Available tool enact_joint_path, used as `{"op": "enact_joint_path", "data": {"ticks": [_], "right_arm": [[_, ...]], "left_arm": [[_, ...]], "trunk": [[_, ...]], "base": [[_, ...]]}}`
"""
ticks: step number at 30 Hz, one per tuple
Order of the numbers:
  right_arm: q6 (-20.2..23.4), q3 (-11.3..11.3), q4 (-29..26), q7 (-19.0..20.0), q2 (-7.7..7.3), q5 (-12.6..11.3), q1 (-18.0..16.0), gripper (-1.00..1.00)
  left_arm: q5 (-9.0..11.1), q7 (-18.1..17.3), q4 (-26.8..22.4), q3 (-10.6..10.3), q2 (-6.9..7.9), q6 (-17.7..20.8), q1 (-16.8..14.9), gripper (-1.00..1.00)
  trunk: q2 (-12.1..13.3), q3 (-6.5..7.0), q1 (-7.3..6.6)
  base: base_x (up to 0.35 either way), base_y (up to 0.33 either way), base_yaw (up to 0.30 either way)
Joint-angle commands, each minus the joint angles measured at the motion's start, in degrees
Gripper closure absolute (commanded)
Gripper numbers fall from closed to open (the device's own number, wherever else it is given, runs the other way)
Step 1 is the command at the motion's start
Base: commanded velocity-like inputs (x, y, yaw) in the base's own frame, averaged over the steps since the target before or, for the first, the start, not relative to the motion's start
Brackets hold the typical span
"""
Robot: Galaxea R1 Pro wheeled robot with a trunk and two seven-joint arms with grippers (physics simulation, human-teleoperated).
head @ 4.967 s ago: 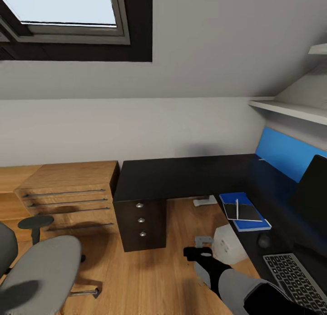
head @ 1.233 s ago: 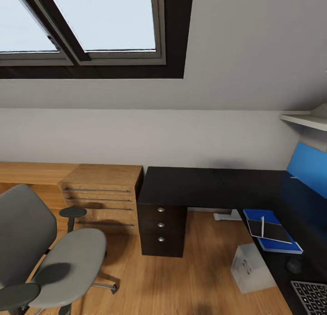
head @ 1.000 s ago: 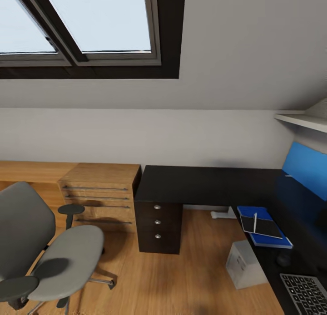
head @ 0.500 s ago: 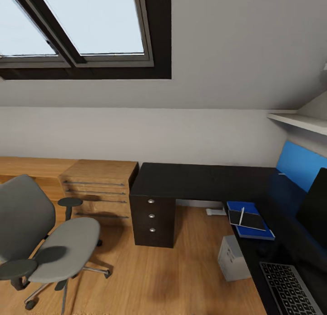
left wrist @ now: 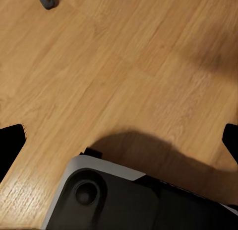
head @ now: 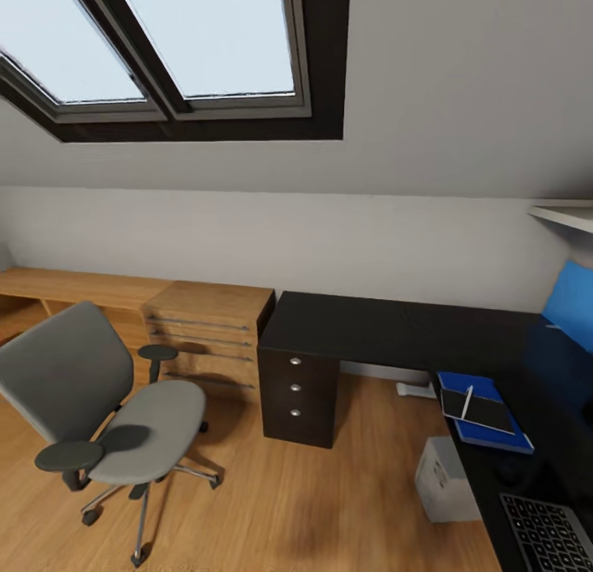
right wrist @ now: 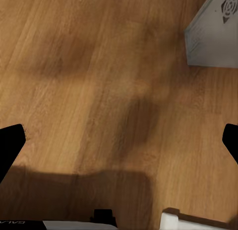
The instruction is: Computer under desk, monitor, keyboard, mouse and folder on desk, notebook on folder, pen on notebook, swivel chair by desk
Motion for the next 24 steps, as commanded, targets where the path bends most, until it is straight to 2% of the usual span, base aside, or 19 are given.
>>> {"op": "enact_joint_path", "data": {"ticks": [1,24], "right_arm": [[-0.2,0.5,0.1,-0.2,0.08,-0.3,-0.1,-1.00],[-0.1,0.5,0.1,-0.2,0.70,-0.2,-0.1,-1.00]], "left_arm": [[0.4,-0.3,-0.1,0.2,-0.03,0.0,0.0,-1.00],[0.4,-0.3,-0.1,0.3,-0.03,0.0,0.0,-1.00]], "trunk": [[-0.1,-0.18,0.04],[-0.1,-1.56,0.04]], "base": [[-0.002,-0.004,0.224],[0.000,-0.001,0.221]]}}
